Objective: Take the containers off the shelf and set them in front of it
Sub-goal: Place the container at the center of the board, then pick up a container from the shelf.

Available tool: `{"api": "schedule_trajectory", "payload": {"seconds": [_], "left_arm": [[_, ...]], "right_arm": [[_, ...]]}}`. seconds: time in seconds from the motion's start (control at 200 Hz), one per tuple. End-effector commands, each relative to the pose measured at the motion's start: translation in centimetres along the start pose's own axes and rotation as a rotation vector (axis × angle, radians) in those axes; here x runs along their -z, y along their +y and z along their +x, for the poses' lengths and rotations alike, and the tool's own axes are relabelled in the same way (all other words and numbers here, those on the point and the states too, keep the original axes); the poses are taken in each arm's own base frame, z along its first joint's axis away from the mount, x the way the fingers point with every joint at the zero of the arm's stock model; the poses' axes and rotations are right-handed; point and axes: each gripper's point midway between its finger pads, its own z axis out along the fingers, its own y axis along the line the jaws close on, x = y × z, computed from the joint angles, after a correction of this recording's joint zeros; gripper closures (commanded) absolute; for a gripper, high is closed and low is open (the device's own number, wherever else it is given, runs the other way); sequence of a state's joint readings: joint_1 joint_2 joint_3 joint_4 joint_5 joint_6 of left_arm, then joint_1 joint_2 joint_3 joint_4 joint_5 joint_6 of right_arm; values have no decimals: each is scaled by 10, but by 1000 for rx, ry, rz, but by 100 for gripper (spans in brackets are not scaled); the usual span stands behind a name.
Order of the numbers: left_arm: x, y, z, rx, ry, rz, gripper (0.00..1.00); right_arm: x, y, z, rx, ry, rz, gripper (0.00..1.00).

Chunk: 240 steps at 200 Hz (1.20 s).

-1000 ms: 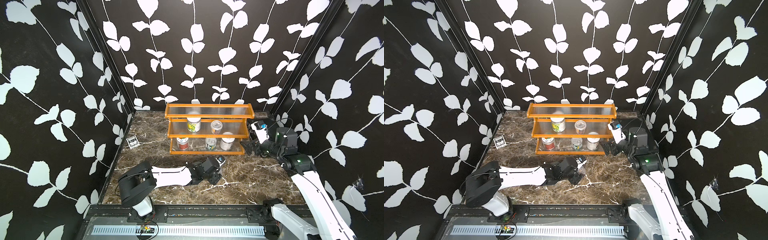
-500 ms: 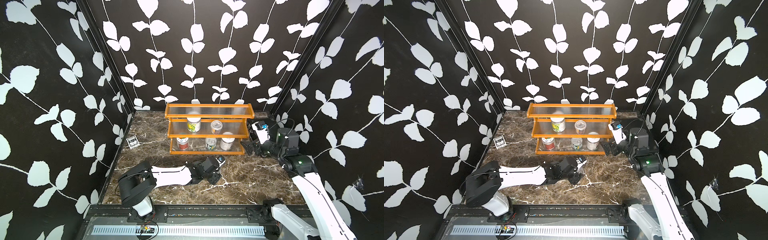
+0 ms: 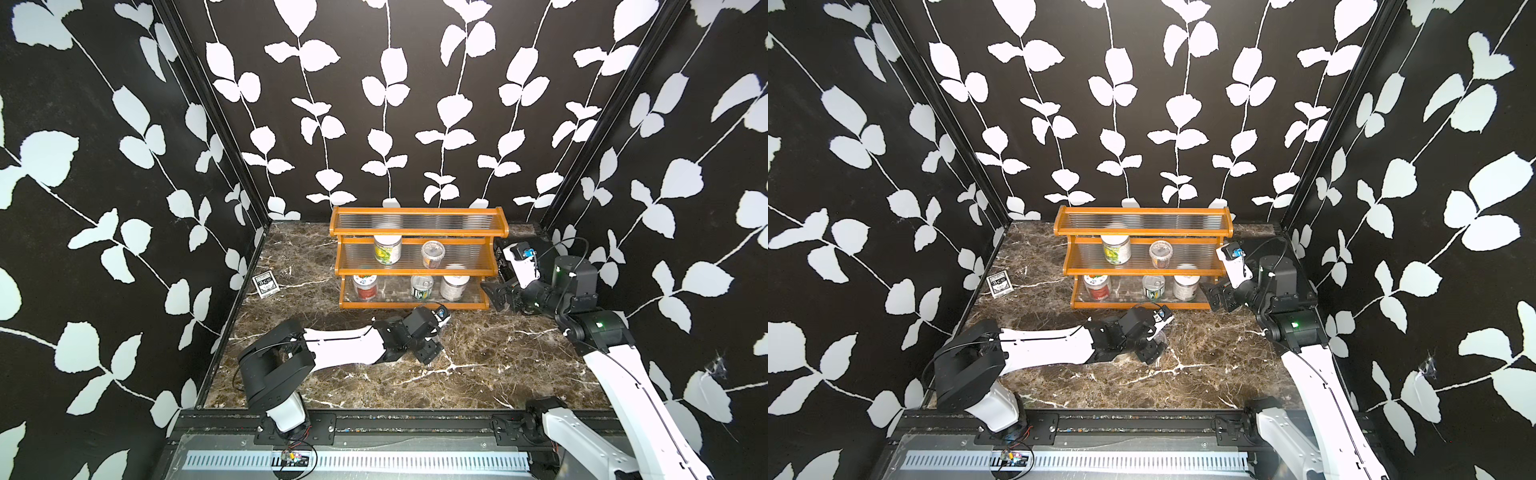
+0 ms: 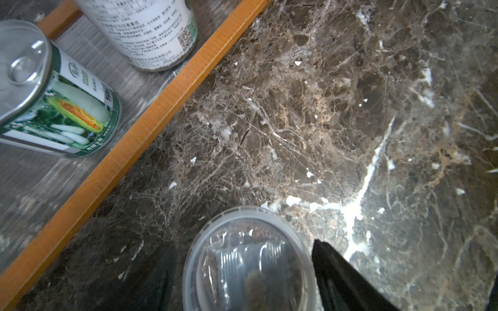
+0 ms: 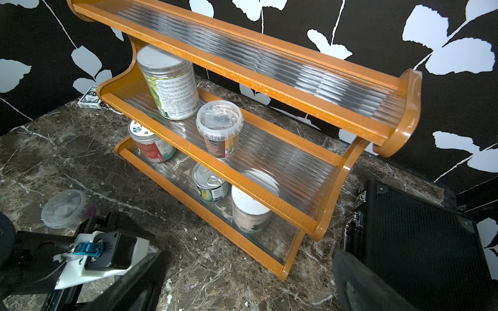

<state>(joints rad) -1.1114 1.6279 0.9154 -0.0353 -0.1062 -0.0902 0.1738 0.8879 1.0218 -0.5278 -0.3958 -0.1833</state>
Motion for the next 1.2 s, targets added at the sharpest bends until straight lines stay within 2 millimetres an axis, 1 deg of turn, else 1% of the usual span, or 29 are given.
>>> {"api": "schedule_trajectory", "payload": {"seconds": [0.0, 0.085, 0.15, 0.285, 0.375, 0.425, 0.49, 0.63, 0.71, 0.74, 0.775, 0.8, 0.81, 0.825, 0.96, 1.07, 1.195], "left_arm": [[6, -2, -17, -13, -39, 20, 15], [13, -2, -21, -22, -45, 22, 9], [22, -1, -26, -30, -59, 22, 6], [52, 3, -35, -44, -73, 12, 3], [73, 17, -37, -24, -93, -10, 3], [84, 30, -40, 9, -114, -24, 3], [97, 53, -45, 38, -149, -66, 2], [121, 113, -57, 153, -226, -201, 2], [133, 151, -65, 253, -311, -277, 2], [136, 162, -68, 278, -337, -299, 2], [138, 172, -72, 296, -361, -320, 1], [138, 174, -77, 298, -378, -324, 2], [139, 184, -76, 312, -382, -344, 1], [140, 191, -77, 319, -389, -359, 1], [139, 223, -97, 366, -480, -422, 1], [137, 238, -112, 375, -532, -455, 1], [136, 249, -124, 374, -581, -488, 1]], "right_arm": [[-2, -5, -1, 4, -17, 21, 0], [-2, -6, -3, 7, -19, 23, 0], [-2, -6, -5, 5, -23, 21, 0], [-1, -7, -9, -2, -36, 21, 0], [-2, -6, -10, -13, -45, 16, 0], [-2, -6, -10, -20, -49, 12, 0], [-3, -5, -10, -31, -55, 4, 0], [-6, -5, -7, -43, -59, 3, 0], [-4, -6, -7, -43, -62, 13, 0], [-4, -6, -7, -43, -63, 15, 0], [-3, -7, -7, -44, -64, 19, 0], [-3, -7, -7, -44, -65, 22, 0], [-3, -7, -7, -44, -66, 22, 0], [-3, -7, -7, -46, -66, 24, 0], [-5, -5, -9, -64, -80, 5, 0], [-6, -2, -10, -72, -87, -15, 0], [-7, 4, -10, -83, -95, -52, 0]]}}
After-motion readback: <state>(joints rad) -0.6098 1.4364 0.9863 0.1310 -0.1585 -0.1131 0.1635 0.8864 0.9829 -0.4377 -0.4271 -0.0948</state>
